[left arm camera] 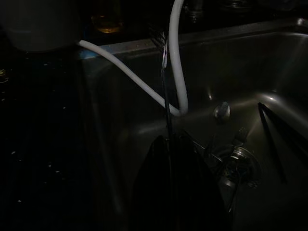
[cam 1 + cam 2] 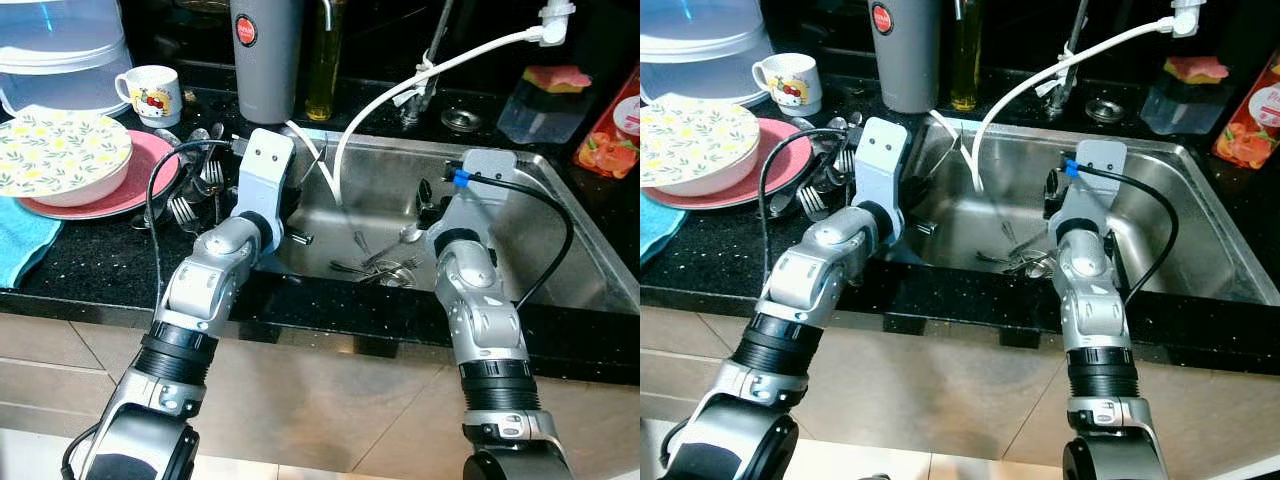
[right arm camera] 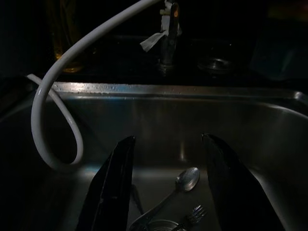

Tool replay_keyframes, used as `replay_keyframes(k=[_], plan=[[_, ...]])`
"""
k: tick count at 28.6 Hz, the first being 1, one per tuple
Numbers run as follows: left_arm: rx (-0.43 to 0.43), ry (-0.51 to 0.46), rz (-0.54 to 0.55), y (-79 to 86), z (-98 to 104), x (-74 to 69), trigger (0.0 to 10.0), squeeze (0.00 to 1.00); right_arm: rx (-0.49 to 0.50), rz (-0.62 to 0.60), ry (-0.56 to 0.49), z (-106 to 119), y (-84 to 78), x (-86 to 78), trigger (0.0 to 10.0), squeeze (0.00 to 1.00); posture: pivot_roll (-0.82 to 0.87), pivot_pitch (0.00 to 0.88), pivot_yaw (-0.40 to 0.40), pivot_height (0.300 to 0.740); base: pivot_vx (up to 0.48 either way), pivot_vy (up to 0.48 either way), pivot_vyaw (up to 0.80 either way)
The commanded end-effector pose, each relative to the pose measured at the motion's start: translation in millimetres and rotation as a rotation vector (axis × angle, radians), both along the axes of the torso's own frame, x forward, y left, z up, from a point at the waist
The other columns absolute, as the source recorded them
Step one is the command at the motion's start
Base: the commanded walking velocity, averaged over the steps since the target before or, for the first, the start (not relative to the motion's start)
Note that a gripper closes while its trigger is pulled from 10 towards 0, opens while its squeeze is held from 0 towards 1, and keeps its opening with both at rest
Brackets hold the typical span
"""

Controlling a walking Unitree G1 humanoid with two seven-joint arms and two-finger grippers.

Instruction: Kitchen organization

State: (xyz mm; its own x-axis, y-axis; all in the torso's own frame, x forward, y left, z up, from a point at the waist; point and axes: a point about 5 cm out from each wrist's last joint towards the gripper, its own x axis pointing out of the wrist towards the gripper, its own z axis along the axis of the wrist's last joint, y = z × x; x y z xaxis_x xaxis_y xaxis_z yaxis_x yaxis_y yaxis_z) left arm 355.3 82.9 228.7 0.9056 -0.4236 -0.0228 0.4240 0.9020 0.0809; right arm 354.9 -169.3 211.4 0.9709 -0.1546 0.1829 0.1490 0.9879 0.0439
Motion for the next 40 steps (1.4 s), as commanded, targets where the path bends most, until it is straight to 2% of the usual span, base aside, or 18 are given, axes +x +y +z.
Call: replay_keyframes(k=[1, 3, 9, 10, 14, 16, 17, 20, 25, 29, 36, 40], plan=[[0.002, 0.014, -0.005, 1.7, -3, -3.3, 10.0, 0.00, -0.006, -0.007, 0.007, -3, -2.8, -2.1, 10.0, 0.00, 0.30, 0.091, -0.016, 0.740, 0.000, 0.000, 0.00], [0.009, 0.016, -0.012, 3.4, -1, -4.3, 10.0, 0.00, 0.001, -0.020, 0.013, -4, -3.8, -3.4, 10.0, 0.00, 0.30, 0.123, -0.008, 0.740, 0.000, 0.000, 0.00], [0.015, 0.017, -0.016, 3.2, 2, -1.2, 10.0, 0.00, -0.007, -0.038, 0.019, -5, -6.3, -5.4, 10.0, 0.00, 0.29, 0.144, -0.002, 0.740, 0.000, 0.000, 0.00], [0.011, 0.010, -0.016, 1.4, 7, 4.9, 10.0, 0.00, -0.024, -0.054, 0.019, -4, -11.1, -6.8, 10.0, 0.00, 0.28, 0.156, 0.000, 0.740, 0.000, 0.000, 0.00], [-0.002, -0.001, -0.011, -0.2, 14, 8.3, 10.0, 0.00, -0.034, -0.071, 0.017, -2, -16.7, -8.1, 10.0, 0.00, 0.28, 0.156, -0.001, 0.740, 0.000, 0.000, 0.00], [0.026, -0.061, -0.031, -6.5, 25, 6.7, 10.0, 0.00, -0.038, -0.097, 0.019, -2, -23.1, -8.8, 10.0, 0.00, 0.29, 0.154, -0.002, 0.740, 0.000, 0.000, 0.00], [0.026, -0.061, -0.031, -6.5, 25, 6.7, 10.0, 0.00, -0.038, -0.097, 0.019, -2, -23.1, -8.8, 10.0, 0.00, 0.29, 0.154, -0.002, 0.740, 0.000, 0.000, 0.00], [0.053, -0.123, -0.105, -20.2, 40, 3.2, 10.0, 0.00, -0.031, -0.122, 0.009, 2, -27.6, -8.1, 10.0, 0.00, 0.29, 0.141, -0.003, 0.740, 0.000, 0.000, 0.00], [0.072, -0.031, -0.167, -31.8, 23, 9.2, 10.0, 0.00, -0.038, -0.098, -0.028, 13, -22.6, -8.1, 10.0, 0.00, 0.25, 0.128, -0.004, 0.740, 0.000, 0.000, 0.00], [0.069, -0.016, -0.187, -37.6, 17, 13.1, 10.0, 0.00, -0.065, -0.094, -0.029, 15, -25.1, -11.7, 10.0, 0.00, 0.21, 0.118, 0.007, 0.740, 0.000, 0.000, 0.00], [0.078, -0.014, -0.111, -21.2, 14, 30.3, 10.0, 0.00, -0.071, -0.135, 0.002, 6, -34.4, -19.1, 10.0, 0.00, 0.18, 0.114, 0.042, 0.740, 0.000, 0.000, 0.00], [0.072, -0.040, -0.089, -9.9, 21, 35.2, 10.0, 0.00, -0.063, -0.115, 0.007, 3, -26.2, -18.4, 10.0, 0.00, 0.18, 0.101, 0.027, 0.740, 0.000, 0.000, 0.00]])
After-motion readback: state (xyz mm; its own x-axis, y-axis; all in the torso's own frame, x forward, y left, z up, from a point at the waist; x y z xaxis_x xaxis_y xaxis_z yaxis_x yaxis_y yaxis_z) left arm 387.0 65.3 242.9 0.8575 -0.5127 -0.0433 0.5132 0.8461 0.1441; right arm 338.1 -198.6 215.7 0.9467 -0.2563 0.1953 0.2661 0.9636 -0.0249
